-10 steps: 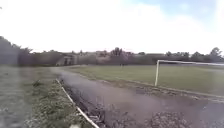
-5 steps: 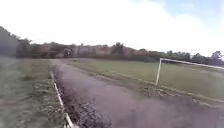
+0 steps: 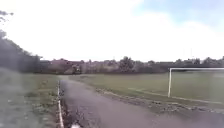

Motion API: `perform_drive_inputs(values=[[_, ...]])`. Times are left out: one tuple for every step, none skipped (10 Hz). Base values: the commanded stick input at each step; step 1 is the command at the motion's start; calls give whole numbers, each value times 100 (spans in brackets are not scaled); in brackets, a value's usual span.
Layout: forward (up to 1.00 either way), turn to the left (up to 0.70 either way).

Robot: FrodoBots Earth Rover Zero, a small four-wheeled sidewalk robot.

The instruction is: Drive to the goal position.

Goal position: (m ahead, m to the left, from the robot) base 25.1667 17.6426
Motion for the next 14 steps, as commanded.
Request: perform_drive_inputs(values=[[70, 35], [70, 35], [70, 35], [70, 35], [68, 34], [66, 32], [0, 0], [0, 0], [0, 0], [0, 0], [0, 0], [0, 0], [0, 0], [0, 0]])
